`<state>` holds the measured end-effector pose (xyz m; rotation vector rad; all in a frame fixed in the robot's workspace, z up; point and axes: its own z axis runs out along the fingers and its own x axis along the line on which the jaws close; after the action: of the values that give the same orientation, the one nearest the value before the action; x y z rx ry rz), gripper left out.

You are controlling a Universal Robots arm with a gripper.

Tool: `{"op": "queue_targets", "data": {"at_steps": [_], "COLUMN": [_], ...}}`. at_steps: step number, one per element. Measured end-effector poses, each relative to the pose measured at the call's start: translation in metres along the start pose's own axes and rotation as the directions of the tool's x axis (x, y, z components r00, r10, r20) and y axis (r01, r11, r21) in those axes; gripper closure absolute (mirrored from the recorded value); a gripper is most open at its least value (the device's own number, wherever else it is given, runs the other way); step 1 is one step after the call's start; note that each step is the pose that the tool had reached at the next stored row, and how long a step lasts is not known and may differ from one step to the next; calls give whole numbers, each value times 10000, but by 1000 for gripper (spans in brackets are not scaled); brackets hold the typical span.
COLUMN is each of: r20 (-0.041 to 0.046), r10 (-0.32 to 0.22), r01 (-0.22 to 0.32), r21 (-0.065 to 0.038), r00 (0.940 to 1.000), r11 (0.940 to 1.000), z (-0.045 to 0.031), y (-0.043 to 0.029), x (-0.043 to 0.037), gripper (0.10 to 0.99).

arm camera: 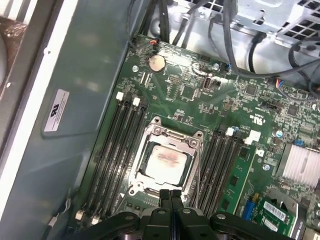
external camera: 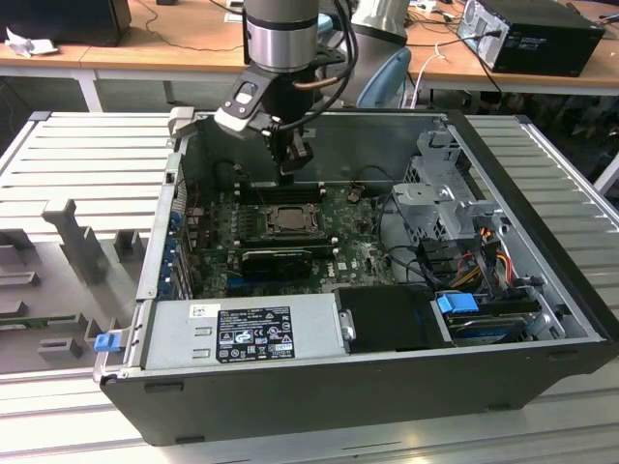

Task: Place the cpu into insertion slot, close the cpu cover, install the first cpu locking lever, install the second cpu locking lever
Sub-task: 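Install the first cpu locking lever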

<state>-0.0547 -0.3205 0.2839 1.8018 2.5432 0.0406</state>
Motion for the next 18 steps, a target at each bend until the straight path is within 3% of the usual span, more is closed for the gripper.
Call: {"op": "queue_targets", "data": {"at_steps": [6,9,15,18], "r20": [-31,-51,-93,-113], "r10": [-857,-1457,-2667,-3288], "r01": [857,1457,2667,3288], "r21": [-6,-11,-25,-35], "r00": [9963,9893,9637,9443], "r11": [9963,9893,9638,9444], "z": [3,7,18,22], "y": [-4,-5,-5,-5], "x": [0,0,0,0], "gripper": [980,980,980,980]}}
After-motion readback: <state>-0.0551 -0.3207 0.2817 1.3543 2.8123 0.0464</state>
